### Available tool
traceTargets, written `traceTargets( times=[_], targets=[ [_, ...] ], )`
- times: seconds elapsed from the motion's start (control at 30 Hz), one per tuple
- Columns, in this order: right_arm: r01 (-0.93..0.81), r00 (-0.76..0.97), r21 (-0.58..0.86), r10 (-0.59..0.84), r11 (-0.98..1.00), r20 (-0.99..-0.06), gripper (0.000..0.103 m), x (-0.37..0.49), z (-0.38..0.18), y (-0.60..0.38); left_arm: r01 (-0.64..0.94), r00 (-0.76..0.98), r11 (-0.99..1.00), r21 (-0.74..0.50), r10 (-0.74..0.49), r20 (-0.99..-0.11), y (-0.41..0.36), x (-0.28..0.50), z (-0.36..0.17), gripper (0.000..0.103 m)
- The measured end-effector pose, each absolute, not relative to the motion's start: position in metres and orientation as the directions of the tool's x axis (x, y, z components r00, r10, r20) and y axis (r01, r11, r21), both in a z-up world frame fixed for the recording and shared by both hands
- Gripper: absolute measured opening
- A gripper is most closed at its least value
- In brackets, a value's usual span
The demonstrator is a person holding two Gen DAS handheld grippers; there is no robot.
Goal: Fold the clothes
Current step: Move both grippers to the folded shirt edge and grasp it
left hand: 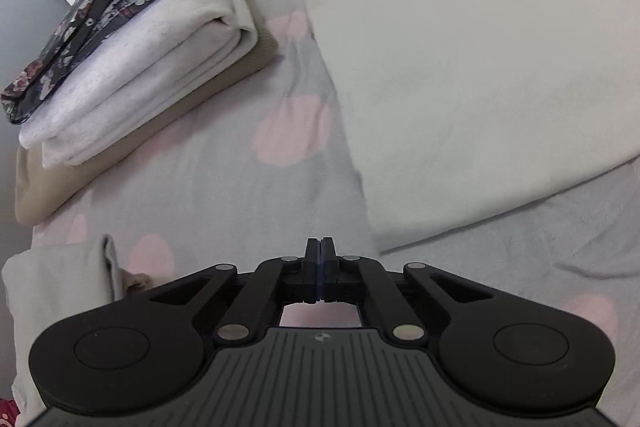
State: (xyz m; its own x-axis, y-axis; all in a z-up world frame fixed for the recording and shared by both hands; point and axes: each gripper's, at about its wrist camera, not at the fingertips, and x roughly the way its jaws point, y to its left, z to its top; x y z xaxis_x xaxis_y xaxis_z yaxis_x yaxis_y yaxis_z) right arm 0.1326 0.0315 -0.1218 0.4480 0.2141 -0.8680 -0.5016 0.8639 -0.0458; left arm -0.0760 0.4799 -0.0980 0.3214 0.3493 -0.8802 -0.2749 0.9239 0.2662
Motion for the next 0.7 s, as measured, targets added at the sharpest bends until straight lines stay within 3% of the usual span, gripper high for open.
traceTargets(
  times=[0.07, 0.17, 0.2, 0.23, 0.27, 0.37, 0.43, 0.7],
  targets=[
    [-0.521, 0.457, -0.06, 0.219, 0.851, -0.862, 0.005, 0.128, -0.12, 0.033, -0.278, 0.345, 0.935, 0.222, 0.313, -0.885, 0.482, -0.081, -0.091, 0.0],
    [-0.557, 0.473, -0.089, 0.228, 0.825, -0.851, 0.01, 0.121, -0.117, 0.038, -0.223, 0.378, 0.942, 0.249, 0.319, -0.869, 0.469, -0.08, -0.088, 0.002],
    [-0.584, 0.483, -0.114, 0.231, 0.804, -0.845, 0.015, 0.116, -0.117, 0.043, -0.198, 0.389, 0.945, 0.262, 0.321, -0.864, 0.463, -0.079, -0.089, 0.011],
    [-0.609, 0.493, -0.14, 0.235, 0.781, -0.837, 0.029, 0.111, -0.117, 0.048, -0.157, 0.398, 0.949, 0.274, 0.315, -0.862, 0.455, -0.077, -0.091, 0.021],
    [-0.633, 0.505, -0.168, 0.239, 0.756, -0.829, 0.037, 0.105, -0.118, 0.052, -0.117, 0.407, 0.95, 0.289, 0.312, -0.859, 0.447, -0.075, -0.093, 0.024],
    [-0.695, 0.533, -0.254, 0.244, 0.672, -0.81, 0.041, 0.09, -0.121, 0.064, -0.001, 0.438, 0.928, 0.374, 0.336, -0.833, 0.419, -0.075, -0.099, 0.032],
    [-0.728, 0.552, -0.322, 0.239, 0.605, -0.799, 0.046, 0.081, -0.127, 0.071, 0.068, 0.457, 0.896, 0.439, 0.363, -0.812, 0.402, -0.075, -0.107, 0.052],
    [-0.745, 0.645, -0.553, 0.196, 0.372, -0.738, 0.05, 0.06, -0.159, 0.089, 0.266, 0.468, 0.69, 0.673, 0.518, -0.716, 0.369, -0.076, -0.16, 0.054]
  ],
)
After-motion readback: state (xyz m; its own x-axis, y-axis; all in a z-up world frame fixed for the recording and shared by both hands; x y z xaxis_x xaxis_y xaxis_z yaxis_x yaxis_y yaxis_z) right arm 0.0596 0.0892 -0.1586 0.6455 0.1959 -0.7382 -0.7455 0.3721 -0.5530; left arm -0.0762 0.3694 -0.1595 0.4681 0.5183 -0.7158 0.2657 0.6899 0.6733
